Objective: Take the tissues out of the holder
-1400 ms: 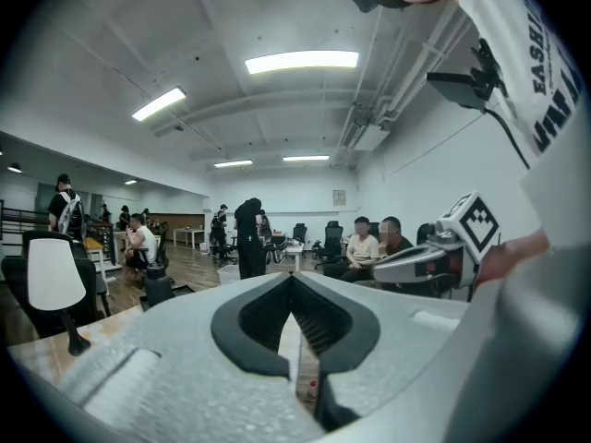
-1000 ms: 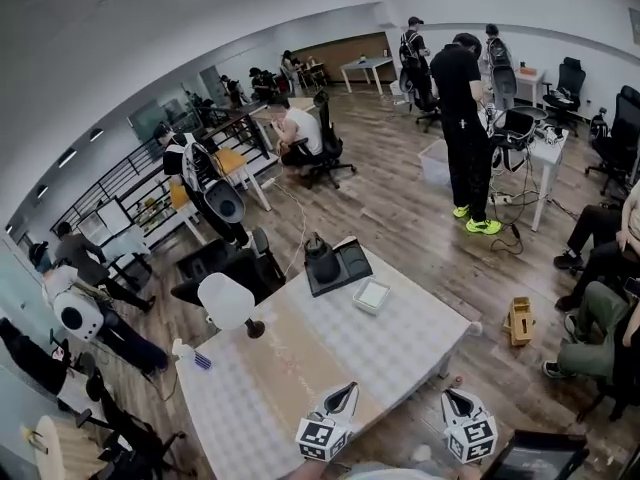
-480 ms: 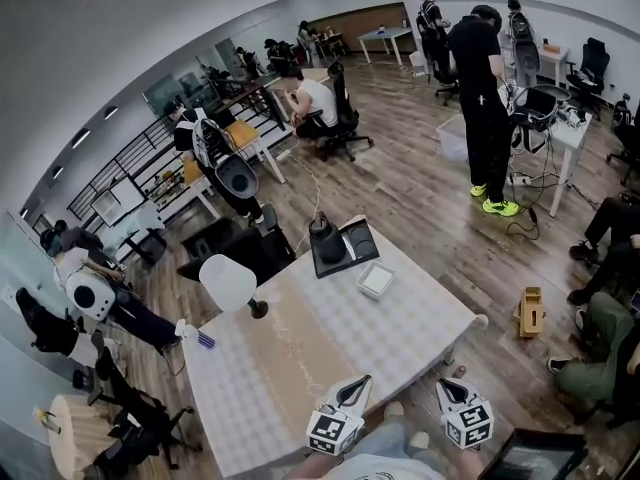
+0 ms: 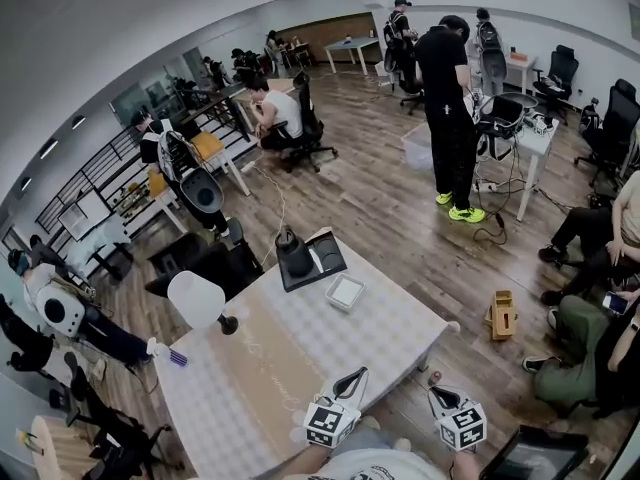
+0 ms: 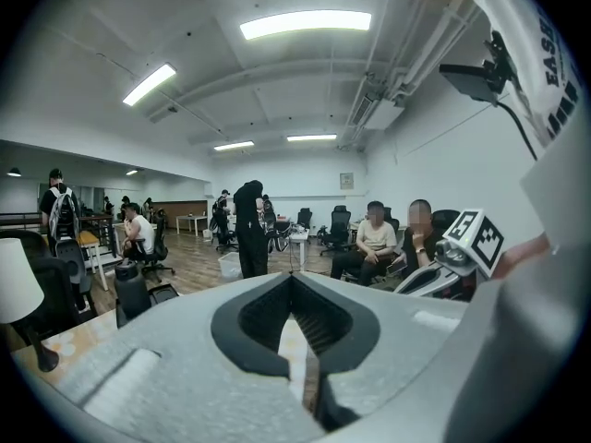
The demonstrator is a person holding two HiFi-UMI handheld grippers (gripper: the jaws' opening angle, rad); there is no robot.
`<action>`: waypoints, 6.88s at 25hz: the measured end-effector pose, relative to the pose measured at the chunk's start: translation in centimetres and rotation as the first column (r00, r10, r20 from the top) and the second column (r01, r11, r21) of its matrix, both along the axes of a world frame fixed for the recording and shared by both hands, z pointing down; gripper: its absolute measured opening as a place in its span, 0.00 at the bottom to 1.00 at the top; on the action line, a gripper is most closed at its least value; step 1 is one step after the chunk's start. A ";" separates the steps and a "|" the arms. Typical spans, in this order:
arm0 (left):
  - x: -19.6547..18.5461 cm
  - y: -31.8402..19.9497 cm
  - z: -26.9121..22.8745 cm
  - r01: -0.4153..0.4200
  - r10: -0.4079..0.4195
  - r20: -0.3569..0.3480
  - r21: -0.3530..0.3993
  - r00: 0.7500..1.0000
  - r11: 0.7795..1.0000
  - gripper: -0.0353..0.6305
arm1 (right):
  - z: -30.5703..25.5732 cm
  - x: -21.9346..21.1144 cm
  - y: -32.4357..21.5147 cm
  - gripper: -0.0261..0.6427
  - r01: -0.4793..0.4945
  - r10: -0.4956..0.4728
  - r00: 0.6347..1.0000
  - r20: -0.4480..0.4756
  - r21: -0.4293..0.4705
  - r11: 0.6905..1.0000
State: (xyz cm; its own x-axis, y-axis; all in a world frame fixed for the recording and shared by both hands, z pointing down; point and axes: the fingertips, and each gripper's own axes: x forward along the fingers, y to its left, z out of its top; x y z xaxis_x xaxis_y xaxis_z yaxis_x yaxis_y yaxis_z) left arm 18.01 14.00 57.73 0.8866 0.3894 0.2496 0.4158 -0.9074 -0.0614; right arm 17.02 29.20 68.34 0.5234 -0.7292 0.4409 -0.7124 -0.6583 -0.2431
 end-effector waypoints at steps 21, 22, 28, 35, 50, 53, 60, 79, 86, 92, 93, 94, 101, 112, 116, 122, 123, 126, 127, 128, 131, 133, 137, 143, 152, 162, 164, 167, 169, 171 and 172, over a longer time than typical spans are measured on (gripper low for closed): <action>3.1 -14.8 -0.7 0.202 -0.209 -0.048 -0.123 0.977 0.972 0.06 | -5.7 5.2 -14.1 0.06 0.172 -0.172 0.985 -0.025 -0.022 0.985; 2.8 -16.2 -0.4 0.222 -0.229 -0.046 -0.122 0.972 0.967 0.06 | -5.8 5.2 -15.4 0.06 0.188 -0.189 0.982 -0.027 -0.027 0.982; 0.7 -24.5 2.5 0.341 -0.344 -0.046 -0.059 0.938 0.938 0.06 | -6.1 3.8 -24.7 0.06 0.357 -0.359 0.930 -0.075 -0.046 0.933; -2.6 -28.5 0.5 0.441 -0.447 -0.091 -0.078 0.890 0.894 0.06 | -7.8 2.1 -31.0 0.06 0.507 -0.506 0.849 -0.152 -0.034 0.861; -3.4 -26.4 -2.8 0.530 -0.542 -0.095 -0.126 0.835 0.839 0.06 | -10.7 7.6 -33.6 0.05 0.473 -0.441 0.864 -0.244 0.093 0.876; -3.0 -27.0 -3.0 0.529 -0.538 -0.097 -0.102 0.837 0.842 0.06 | -10.4 8.0 -33.5 0.05 0.465 -0.435 0.870 -0.231 0.097 0.880; -1.5 -27.6 -3.3 0.530 -0.538 -0.108 -0.091 0.836 0.843 0.06 | -10.3 9.5 -33.1 0.06 0.458 -0.431 0.873 -0.227 0.083 0.885; -3.1 -26.9 -2.9 0.590 -0.597 -0.075 -0.096 0.799 0.802 0.06 | -7.3 21.2 -33.0 0.08 0.417 -0.445 0.868 -0.222 -0.160 0.894; -3.8 -27.6 -2.3 0.628 -0.633 -0.062 -0.088 0.772 0.773 0.06 | -3.0 27.5 -34.1 0.29 0.368 -0.445 0.868 -0.222 -0.315 0.875; -3.7 -28.6 -2.3 0.652 -0.658 -0.062 -0.094 0.750 0.752 0.06 | 1.8 31.3 -36.6 0.48 0.367 -0.497 0.844 -0.201 -0.458 0.810; -3.6 -28.7 -2.2 0.652 -0.659 -0.062 -0.095 0.750 0.752 0.06 | 2.6 31.9 -37.1 0.50 0.363 -0.499 0.844 -0.199 -0.472 0.803; -3.5 -28.7 -2.1 0.651 -0.658 -0.062 -0.097 0.751 0.752 0.06 | 3.3 32.6 -37.4 0.52 0.354 -0.497 0.844 -0.202 -0.486 0.799; -2.4 -28.0 -2.3 0.627 -0.635 -0.076 -0.108 0.769 0.772 0.06 | 9.6 36.0 -38.7 0.56 0.350 -0.507 0.852 -0.132 -0.576 0.739; -1.6 -28.6 -2.6 0.639 -0.647 -0.088 -0.106 0.757 0.762 0.06 | 17.5 37.8 -39.8 0.61 0.445 -0.534 0.843 0.065 -0.642 0.625; -1.4 -28.9 -3.0 0.651 -0.660 -0.090 -0.115 0.745 0.750 0.06 | 18.6 37.8 -40.0 0.61 0.466 -0.544 0.833 0.100 -0.657 0.593; -1.1 -29.2 -2.7 0.653 -0.662 -0.092 -0.112 0.744 0.749 0.06 | 21.5 38.1 -39.8 0.66 0.504 -0.517 0.835 0.188 -0.639 0.581; -1.0 -29.1 -2.8 0.651 -0.660 -0.092 -0.110 0.745 0.751 0.06 | 21.7 38.2 -39.7 0.69 0.510 -0.510 0.836 0.203 -0.629 0.586; -0.8 -29.1 -3.0 0.657 -0.666 -0.092 -0.113 0.740 0.745 0.06 | 21.5 38.3 -39.6 0.73 0.527 -0.492 0.837 0.238 -0.592 0.610; -0.8 -29.1 -3.0 0.660 -0.670 -0.090 -0.117 0.737 0.742 0.06 | 21.4 38.2 -39.7 0.73 0.533 -0.496 0.834 0.240 -0.581 0.615; -0.8 -29.2 -2.8 0.662 -0.672 -0.087 -0.119 0.735 0.739 0.06 | 21.4 38.1 -40.0 0.73 0.542 -0.507 0.828 0.238 -0.571 0.616; -0.8 -29.6 -2.4 0.662 -0.671 -0.084 -0.112 0.736 0.741 0.06 | 21.6 38.2 -40.4 0.73 0.550 -0.526 0.817 0.237 -0.593 0.588; -0.7 -29.7 -2.3 0.661 -0.670 -0.083 -0.111 0.738 0.742 0.06 | 21.7 38.3 -40.6 0.73 0.549 -0.531 0.814 0.235 -0.609 0.572; -0.3 -29.5 -2.4 0.656 -0.666 -0.086 -0.122 0.741 0.745 0.06 | 22.3 38.1 -40.4 0.73 0.544 -0.526 0.816 0.240 -0.625 0.559; -0.2 -29.3 -2.1 0.649 -0.659 -0.092 -0.119 0.747 0.752 0.06 | 22.2 38.2 -39.6 0.72 0.520 -0.505 0.831 0.233 -0.646 0.558; -0.7 -29.3 -2.0 0.662 -0.671 -0.088 -0.116 0.736 0.741 0.06 | 22.8 37.1 -39.9 0.56 0.552 -0.488 0.825 0.286 -0.597 0.583; -0.9 -29.1 -2.5 0.668 -0.678 -0.105 -0.117 0.727 0.734 0.06 | 22.4 37.6 -39.9 0.41 0.542 -0.454 0.836 0.306 -0.589 0.600; -1.0 -29.1 -2.6 0.671 -0.681 -0.106 -0.117 0.724 0.732 0.06 | 22.3 37.7 -39.8 0.39 0.537 -0.446 0.840 0.308 -0.589 0.605; -1.2 -29.1 -2.7 0.672 -0.680 -0.105 -0.104 0.726 0.733 0.06 | 22.1 37.7 -39.8 0.37 0.530 -0.437 0.845 0.308 -0.593 0.607; -1.4 -29.2 -2.7 0.674 -0.682 -0.103 -0.100 0.724 0.732 0.06 | 21.9 37.7 -39.7 0.37 0.525 -0.435 0.848 0.304 -0.599 0.604; -1.6 -29.1 -2.7 0.675 -0.682 -0.101 -0.101 0.724 0.731 0.06 | 21.8 37.7 -39.7 0.37 0.521 -0.432 0.850 0.302 -0.605 0.602; -1.6 -29.0 -2.8 0.673 -0.681 -0.103 -0.102 0.725 0.732 0.06 | 21.7 37.7 -39.7 0.37 0.520 -0.430 0.851 0.302 -0.606 0.603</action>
